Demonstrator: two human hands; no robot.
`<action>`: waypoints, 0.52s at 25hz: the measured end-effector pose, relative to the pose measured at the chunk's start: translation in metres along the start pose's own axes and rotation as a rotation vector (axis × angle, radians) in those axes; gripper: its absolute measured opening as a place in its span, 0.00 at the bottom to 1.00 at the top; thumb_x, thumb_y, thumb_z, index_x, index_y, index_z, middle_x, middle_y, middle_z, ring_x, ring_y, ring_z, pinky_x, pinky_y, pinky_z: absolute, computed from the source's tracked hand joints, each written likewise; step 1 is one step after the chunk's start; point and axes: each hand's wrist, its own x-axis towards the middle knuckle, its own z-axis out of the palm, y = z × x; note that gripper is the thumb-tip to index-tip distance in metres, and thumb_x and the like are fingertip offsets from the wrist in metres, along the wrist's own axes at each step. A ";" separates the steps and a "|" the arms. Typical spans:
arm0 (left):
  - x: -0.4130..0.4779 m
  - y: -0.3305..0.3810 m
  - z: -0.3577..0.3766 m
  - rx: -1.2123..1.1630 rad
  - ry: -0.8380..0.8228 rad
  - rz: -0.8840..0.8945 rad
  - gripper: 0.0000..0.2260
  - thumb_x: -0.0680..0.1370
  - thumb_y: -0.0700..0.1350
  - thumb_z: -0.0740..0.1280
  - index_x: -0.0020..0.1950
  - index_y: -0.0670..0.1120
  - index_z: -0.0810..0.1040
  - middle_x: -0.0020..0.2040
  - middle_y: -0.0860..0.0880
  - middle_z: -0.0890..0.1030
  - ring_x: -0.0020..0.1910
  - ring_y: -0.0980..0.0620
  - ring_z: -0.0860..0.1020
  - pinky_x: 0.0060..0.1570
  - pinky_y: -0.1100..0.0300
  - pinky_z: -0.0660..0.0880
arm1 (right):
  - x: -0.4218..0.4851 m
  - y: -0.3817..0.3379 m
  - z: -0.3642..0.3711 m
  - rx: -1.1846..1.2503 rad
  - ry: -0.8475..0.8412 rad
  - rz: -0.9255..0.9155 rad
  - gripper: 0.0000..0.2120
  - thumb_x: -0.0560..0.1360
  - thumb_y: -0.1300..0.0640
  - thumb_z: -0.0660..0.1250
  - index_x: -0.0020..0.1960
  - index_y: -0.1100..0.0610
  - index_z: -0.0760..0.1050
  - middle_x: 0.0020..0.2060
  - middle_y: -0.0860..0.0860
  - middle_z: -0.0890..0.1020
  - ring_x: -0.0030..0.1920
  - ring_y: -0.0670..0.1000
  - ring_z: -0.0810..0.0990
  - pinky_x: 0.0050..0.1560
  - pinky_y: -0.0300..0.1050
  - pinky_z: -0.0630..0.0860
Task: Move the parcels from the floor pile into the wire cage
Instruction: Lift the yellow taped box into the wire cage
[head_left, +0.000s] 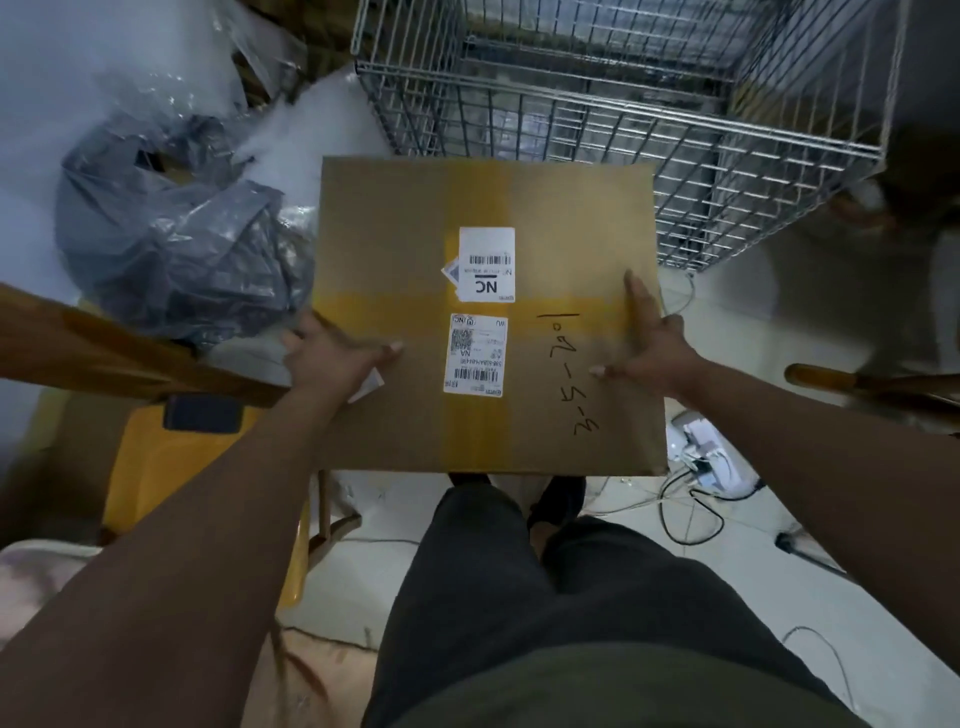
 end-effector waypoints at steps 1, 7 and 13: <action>-0.006 0.004 -0.007 0.013 0.013 0.020 0.57 0.60 0.65 0.81 0.79 0.50 0.52 0.75 0.41 0.58 0.74 0.34 0.63 0.70 0.39 0.68 | -0.006 -0.003 -0.005 -0.006 0.011 -0.029 0.62 0.68 0.52 0.82 0.79 0.29 0.38 0.74 0.61 0.55 0.74 0.69 0.62 0.72 0.59 0.67; -0.023 0.036 -0.036 -0.010 0.065 0.157 0.56 0.63 0.61 0.82 0.79 0.43 0.53 0.76 0.42 0.59 0.77 0.39 0.59 0.74 0.44 0.62 | -0.024 -0.022 -0.034 -0.048 0.071 -0.185 0.61 0.69 0.57 0.80 0.76 0.25 0.37 0.82 0.53 0.40 0.81 0.65 0.39 0.77 0.62 0.51; -0.015 0.066 -0.057 0.087 0.081 0.386 0.55 0.62 0.70 0.77 0.79 0.67 0.46 0.78 0.40 0.55 0.76 0.33 0.58 0.73 0.36 0.62 | -0.031 -0.039 -0.061 -0.053 0.150 -0.209 0.61 0.67 0.48 0.82 0.77 0.27 0.37 0.82 0.53 0.43 0.81 0.64 0.42 0.78 0.64 0.49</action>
